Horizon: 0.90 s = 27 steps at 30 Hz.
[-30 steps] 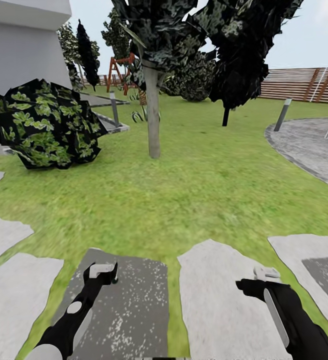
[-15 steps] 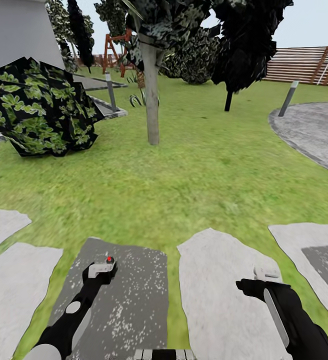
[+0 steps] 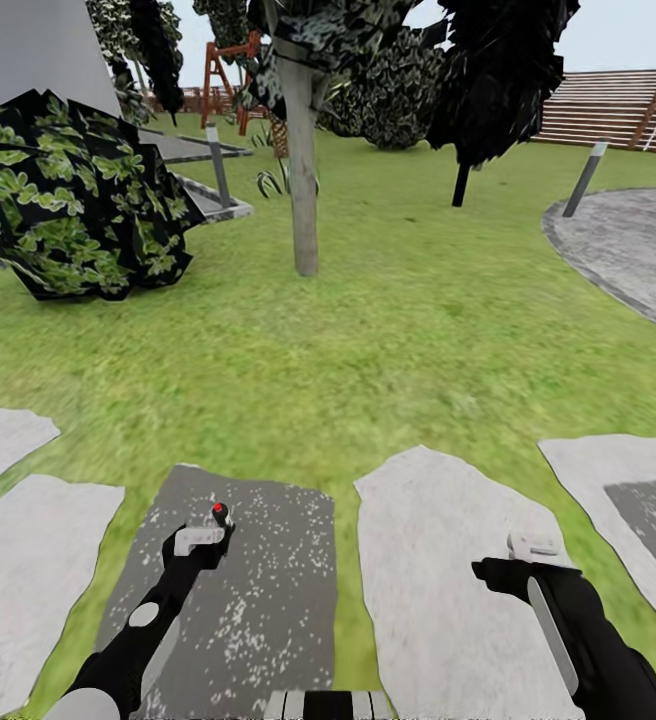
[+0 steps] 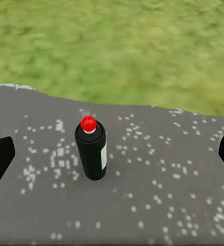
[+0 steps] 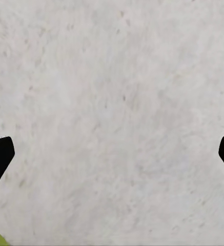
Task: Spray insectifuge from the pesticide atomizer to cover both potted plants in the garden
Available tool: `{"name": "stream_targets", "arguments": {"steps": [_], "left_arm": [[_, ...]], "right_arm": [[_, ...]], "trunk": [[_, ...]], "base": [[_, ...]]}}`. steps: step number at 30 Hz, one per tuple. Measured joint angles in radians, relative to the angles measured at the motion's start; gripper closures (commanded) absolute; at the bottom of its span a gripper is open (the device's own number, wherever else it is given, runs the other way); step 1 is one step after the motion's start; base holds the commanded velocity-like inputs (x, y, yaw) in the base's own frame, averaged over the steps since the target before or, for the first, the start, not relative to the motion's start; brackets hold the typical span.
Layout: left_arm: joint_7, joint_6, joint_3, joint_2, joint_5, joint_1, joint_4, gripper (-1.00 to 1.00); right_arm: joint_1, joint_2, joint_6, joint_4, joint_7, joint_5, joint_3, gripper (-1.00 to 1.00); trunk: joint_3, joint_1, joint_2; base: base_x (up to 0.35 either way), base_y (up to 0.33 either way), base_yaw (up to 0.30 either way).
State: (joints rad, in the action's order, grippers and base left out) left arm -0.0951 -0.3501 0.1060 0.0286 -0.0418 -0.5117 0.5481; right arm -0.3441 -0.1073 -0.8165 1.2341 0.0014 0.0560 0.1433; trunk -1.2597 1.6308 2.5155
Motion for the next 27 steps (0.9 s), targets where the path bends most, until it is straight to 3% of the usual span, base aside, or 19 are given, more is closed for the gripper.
{"name": "stream_targets", "arguments": {"steps": [4, 14, 27], "left_arm": [[0.0, 0.0, 0.0, 0.0, 0.0, 0.0, 0.0, -1.0], [0.0, 0.0, 0.0, -0.001, 0.0, 0.0, 0.0, -1.0], [0.0, 0.0, -0.001, -0.003, 0.001, 0.0, 0.0, -1.0]], "right_arm": [[0.0, 0.0, 0.0, 0.0, 0.0, 0.0, 0.0, -1.0], [0.0, 0.0, 0.0, 0.001, 0.0, -0.001, 0.0, -1.0], [0.001, 0.0, 0.0, 0.001, 0.0, -0.001, 0.0, -1.0]], "trunk": [[-0.016, 0.002, 0.001], [-0.017, 0.002, 0.001], [-0.023, 0.002, 0.001]], "base": [[0.0, 0.0, 0.0], [0.0, 0.0, 0.01], [0.122, -0.094, 0.162]]}}
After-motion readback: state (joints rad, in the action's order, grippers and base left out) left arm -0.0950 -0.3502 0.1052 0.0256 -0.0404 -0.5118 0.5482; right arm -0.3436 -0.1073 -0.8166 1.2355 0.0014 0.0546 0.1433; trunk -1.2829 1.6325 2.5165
